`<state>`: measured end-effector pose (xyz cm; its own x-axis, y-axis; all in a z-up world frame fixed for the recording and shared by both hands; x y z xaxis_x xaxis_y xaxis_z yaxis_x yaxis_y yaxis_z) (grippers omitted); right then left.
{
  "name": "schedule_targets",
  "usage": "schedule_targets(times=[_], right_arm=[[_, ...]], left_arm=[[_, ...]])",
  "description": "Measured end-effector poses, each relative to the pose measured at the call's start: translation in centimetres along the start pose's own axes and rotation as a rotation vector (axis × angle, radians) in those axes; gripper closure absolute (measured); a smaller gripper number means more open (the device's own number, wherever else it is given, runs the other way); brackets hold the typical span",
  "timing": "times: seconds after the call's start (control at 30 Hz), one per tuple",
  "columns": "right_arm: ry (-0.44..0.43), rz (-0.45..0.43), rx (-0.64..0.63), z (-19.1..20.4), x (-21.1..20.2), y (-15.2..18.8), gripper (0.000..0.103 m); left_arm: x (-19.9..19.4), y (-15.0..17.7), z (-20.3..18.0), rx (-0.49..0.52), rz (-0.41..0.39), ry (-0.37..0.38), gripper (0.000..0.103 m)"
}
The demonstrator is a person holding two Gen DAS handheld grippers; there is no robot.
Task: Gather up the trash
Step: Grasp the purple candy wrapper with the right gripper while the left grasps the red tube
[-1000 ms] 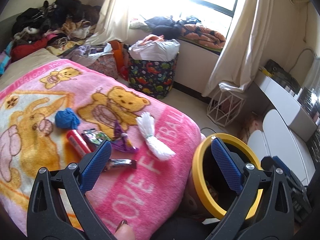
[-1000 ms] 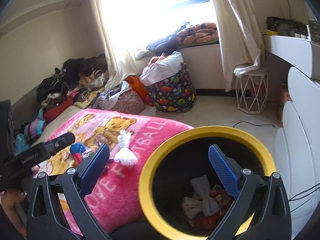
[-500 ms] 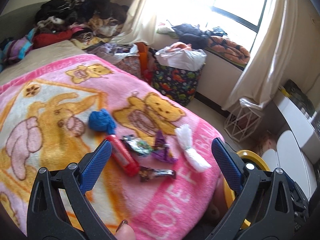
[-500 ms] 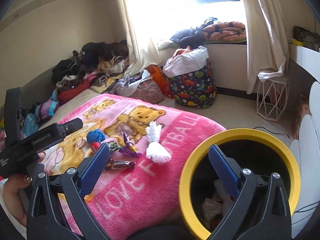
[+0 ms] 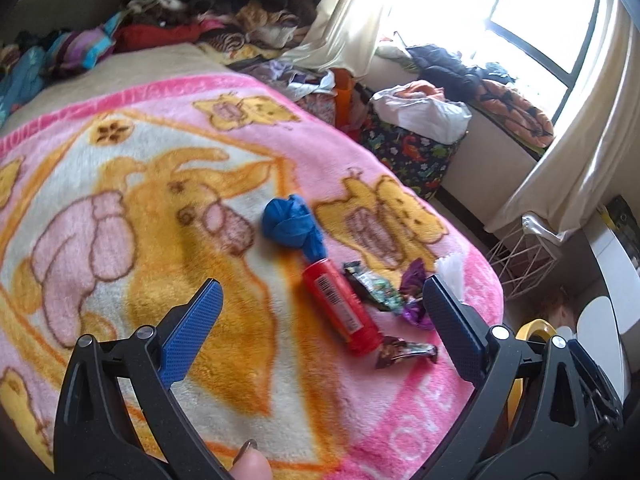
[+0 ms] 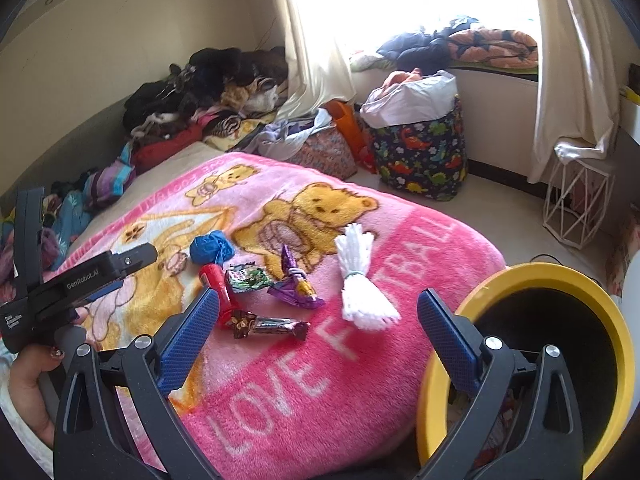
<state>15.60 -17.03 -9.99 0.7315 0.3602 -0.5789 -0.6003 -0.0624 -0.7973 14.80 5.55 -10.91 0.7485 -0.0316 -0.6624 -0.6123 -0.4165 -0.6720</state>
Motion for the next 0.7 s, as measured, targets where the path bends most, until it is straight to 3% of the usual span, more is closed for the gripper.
schedule_targets(times=[0.3,0.6,0.7], right_arm=[[-0.043,0.076,-0.046,1.0,5.0,-0.7,0.007],[-0.082,0.19,-0.093,1.8,10.3,-0.4,0.037],[-0.096,0.225,-0.074,1.7,11.8,-0.2,0.044]], left_arm=[[2.3,1.5,1.3,-0.069,0.087,0.021,0.038],[4.7,2.9,0.9,-0.108,0.161,0.07,0.053],[5.6,3.2,0.8,-0.136,0.187,0.091,0.053]])
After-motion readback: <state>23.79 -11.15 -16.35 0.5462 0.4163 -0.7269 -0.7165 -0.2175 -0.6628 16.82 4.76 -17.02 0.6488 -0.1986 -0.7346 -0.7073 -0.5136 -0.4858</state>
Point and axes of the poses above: each gripper's, at about its wrist camera, not at the fingertips, and x roughly the way its jaws point, z to its left, y to its underside, the point moved 6 cm from there along x, roughly the way its jaws point, and after that the axes turned 1 degree about -x, right-handed, at the moved point
